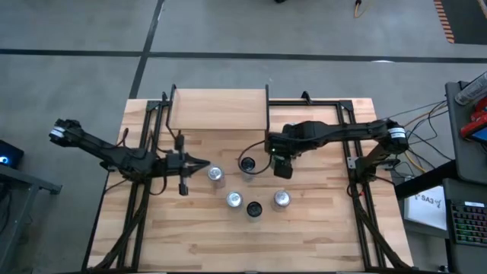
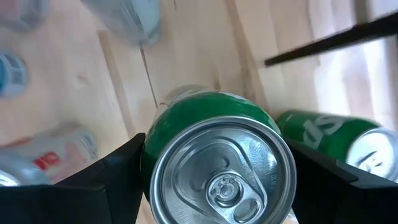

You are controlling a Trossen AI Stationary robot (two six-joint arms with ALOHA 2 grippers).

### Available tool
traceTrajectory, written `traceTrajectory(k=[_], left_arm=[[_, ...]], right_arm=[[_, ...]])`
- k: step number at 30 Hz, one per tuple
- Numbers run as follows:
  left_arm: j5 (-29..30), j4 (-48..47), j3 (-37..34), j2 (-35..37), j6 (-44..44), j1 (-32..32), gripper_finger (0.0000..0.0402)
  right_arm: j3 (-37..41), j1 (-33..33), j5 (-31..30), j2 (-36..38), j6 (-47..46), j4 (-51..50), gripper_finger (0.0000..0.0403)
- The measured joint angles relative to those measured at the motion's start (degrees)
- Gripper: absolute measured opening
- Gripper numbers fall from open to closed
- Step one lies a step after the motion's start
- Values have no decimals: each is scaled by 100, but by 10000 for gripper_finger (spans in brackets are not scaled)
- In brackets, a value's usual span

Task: Place canned beverage on shelf
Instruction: Put the bottom green soda can on the shelf

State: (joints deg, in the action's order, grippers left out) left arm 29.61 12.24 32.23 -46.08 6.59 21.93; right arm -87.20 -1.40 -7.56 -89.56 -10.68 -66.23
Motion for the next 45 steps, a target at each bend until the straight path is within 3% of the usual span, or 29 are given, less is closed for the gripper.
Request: traceTrajectory(k=[20, 29, 35, 45], left_arm=[[0, -351, 0, 825, 546, 0, 0], [2, -387, -36, 895, 592, -2, 0], [1, -383, -44, 902, 586, -1, 0], [1, -380, -50, 851, 585, -1, 0]], right_arm=[[-3077, -1, -148, -1364, 22, -1914, 293], [-3830, -46, -153, -1781, 124, -2148, 293], [-4279, -111, -582, -1910, 163, -2285, 293], [-4570, -505, -759, -1932, 608, -1771, 293]])
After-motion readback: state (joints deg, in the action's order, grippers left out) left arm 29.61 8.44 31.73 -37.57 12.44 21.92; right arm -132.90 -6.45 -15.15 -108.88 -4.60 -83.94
